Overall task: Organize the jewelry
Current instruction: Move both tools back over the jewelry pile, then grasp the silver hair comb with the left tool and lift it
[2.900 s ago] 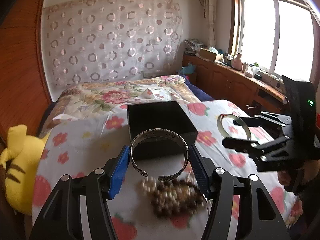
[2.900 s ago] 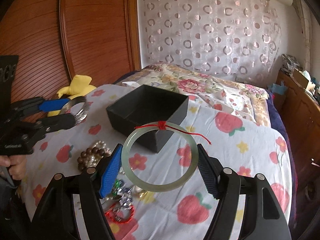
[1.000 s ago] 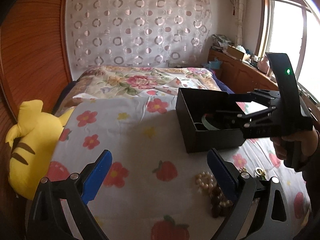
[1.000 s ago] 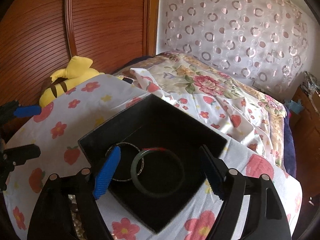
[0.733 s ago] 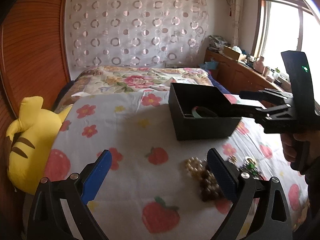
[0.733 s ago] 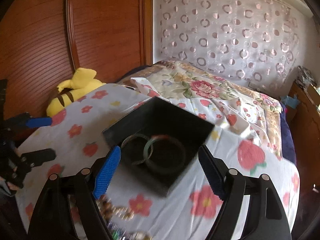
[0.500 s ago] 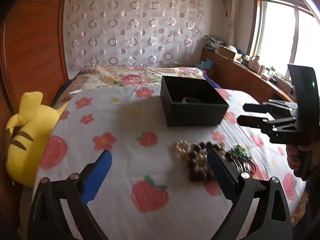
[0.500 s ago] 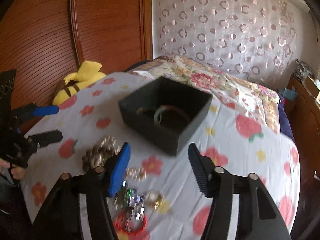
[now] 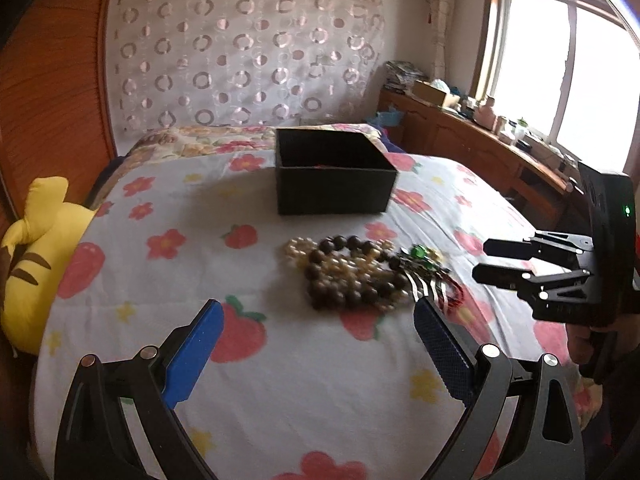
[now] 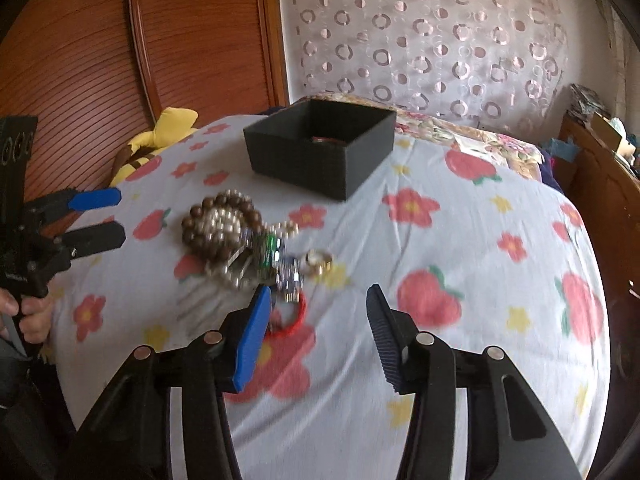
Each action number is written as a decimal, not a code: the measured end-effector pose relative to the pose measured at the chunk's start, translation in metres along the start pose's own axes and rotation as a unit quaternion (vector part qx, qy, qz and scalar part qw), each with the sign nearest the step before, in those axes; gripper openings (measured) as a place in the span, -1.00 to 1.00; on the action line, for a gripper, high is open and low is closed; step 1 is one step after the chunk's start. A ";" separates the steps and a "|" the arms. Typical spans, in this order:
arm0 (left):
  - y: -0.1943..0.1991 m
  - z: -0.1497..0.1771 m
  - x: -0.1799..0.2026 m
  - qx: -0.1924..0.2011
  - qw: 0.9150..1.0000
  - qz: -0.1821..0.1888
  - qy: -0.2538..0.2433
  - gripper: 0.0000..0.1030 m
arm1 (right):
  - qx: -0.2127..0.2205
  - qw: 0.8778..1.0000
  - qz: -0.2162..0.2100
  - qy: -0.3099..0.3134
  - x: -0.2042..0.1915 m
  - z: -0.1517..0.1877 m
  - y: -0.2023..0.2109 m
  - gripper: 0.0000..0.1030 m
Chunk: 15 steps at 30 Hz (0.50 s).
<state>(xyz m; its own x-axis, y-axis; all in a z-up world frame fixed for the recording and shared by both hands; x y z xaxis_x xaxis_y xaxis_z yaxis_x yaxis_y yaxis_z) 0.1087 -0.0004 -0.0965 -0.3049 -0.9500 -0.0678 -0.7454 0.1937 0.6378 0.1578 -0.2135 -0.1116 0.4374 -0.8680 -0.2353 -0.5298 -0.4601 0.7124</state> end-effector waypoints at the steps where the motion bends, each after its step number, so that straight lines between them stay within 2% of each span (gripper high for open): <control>1: -0.001 0.001 0.005 -0.004 1.000 0.001 -0.005 0.79 | 0.000 1.000 0.001 -0.003 0.002 0.005 0.002 0.01; 4: -0.005 0.001 0.016 -0.011 1.000 0.018 -0.016 0.78 | -0.001 1.000 0.002 -0.007 0.006 0.014 0.007 0.01; 8: -0.015 0.000 0.033 -0.029 0.998 0.044 -0.031 0.42 | -0.004 1.000 0.005 -0.010 0.011 0.022 0.006 0.01; 15: -0.030 -0.002 0.065 -0.052 0.994 0.062 -0.070 0.38 | 0.015 1.000 0.001 -0.022 0.014 0.023 0.010 0.01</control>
<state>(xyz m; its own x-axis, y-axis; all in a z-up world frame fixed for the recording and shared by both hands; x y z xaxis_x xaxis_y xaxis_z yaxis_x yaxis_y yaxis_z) 0.1128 -0.0685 -0.1185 -0.4749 -0.8759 -0.0850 -0.6338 0.2735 0.7235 0.1422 -0.2348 -0.1234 0.4045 -0.8762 -0.2621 -0.5533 -0.4627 0.6926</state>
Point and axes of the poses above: each gripper's, at about its wrist camera, not at the fingertips, and y roughly against the way its jaws point, x to its right, z to its underside, the point moved 4 cm from there along -y, roughly the way its jaws point, and after that the axes turned 12 degrees about -y, right-handed, at the moved point
